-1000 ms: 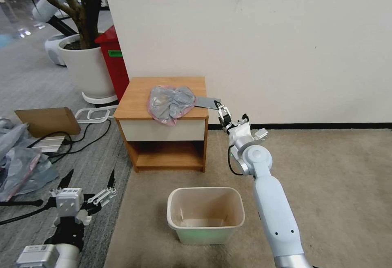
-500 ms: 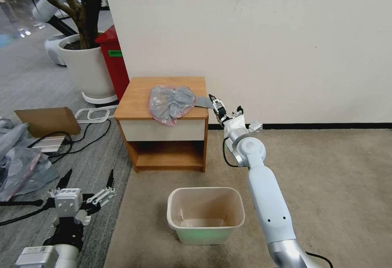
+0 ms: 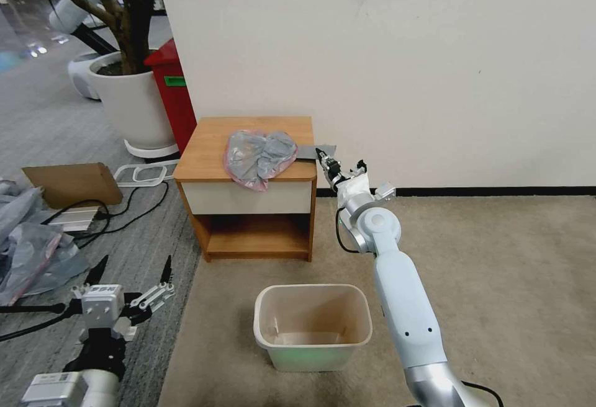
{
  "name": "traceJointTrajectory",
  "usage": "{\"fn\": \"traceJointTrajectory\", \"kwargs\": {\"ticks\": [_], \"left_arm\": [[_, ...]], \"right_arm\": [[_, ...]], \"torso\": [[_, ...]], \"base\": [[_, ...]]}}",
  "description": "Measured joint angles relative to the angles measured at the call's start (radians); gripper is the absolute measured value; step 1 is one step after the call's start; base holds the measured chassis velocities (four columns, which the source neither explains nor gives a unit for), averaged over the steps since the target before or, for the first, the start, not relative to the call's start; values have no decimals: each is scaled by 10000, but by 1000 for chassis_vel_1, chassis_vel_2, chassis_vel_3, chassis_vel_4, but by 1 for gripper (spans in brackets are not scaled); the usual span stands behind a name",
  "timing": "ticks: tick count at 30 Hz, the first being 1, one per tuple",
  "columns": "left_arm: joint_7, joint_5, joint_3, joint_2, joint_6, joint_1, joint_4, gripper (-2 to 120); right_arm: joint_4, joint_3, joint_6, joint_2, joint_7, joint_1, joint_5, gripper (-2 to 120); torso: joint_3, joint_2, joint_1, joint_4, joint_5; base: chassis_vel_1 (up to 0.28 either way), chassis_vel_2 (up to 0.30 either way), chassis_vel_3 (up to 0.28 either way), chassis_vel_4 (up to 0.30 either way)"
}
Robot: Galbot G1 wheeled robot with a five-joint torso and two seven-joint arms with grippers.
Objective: Pick up the garbage bag from the table and place it over the trash can.
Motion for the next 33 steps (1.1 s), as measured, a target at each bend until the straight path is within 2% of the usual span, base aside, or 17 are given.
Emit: {"fn": "traceJointTrajectory", "kwargs": {"ticks": [5, 8, 9, 13, 14, 16, 17, 21, 22, 25, 30, 33], "left_arm": [[0, 11, 27, -12, -6, -9, 0, 100], [0, 5, -10, 45, -47, -8, 1, 100], [0, 5, -10, 45, -47, -8, 1, 100], [-5, -33, -21, 64, -72, -47, 1, 100], [-5, -33, -21, 64, -72, -47, 1, 100], [-5, -40, 27, 41, -63, -99, 1, 100], [-5, -40, 27, 41, -63, -99, 1, 100], [-21, -64, 22, 122, -11, -159, 1, 100], [-21, -64, 22, 122, -11, -159, 1, 100], [-37, -178, -7, 198, 24, -223, 2, 100], [-37, -224, 50, 176, 56, -301, 1, 100], [-37, -228, 54, 175, 57, -309, 1, 100]], "right_arm": [[433, -75, -1, -11, 257, -251, 123, 0], [1954, -348, -22, -527, 844, -1085, 564, 0], [1954, -348, -22, -527, 844, -1085, 564, 0], [3942, -810, -43, -1618, 1336, -2667, 860, 0], [3942, -810, -43, -1618, 1336, -2667, 860, 0], [5060, -1020, -31, -2112, 1764, -3585, 1151, 0], [5060, -1020, -31, -2112, 1764, -3585, 1151, 0], [7405, -1533, 103, -2647, 2750, -5480, 1225, 0], [7405, -1533, 103, -2647, 2750, -5480, 1225, 0], [8600, -2096, 397, -2902, 3660, -6845, 1013, 0], [9436, -2770, 902, -3259, 4796, -7642, 791, 0], [9580, -2797, 982, -3376, 5108, -7814, 531, 0]], "torso": [[0, 0, 1, 1, 1], [0, 0, 0, 3, 1], [0, 0, 0, 3, 1], [-1, 0, 0, -1, 3], [-1, 0, 0, -1, 3], [-1, 0, 0, -1, 1], [-1, 0, 0, -1, 1], [-1, 0, 0, 0, 1], [-1, 0, 0, 0, 1], [-2, 0, 0, -2, 0], [-1, 1, 0, 0, 0], [-1, 1, 0, 1, 1]], "base": [[0, 0, 0, 0], [0, 0, 0, 0], [0, 0, 0, 0], [0, 0, 0, 0], [0, 0, 0, 0], [0, 0, 0, 0], [0, 0, 0, 0], [0, 0, 0, 0], [0, 0, 0, 0], [0, 0, 0, 0], [0, 0, 0, 0], [0, 0, 0, 0]]}}
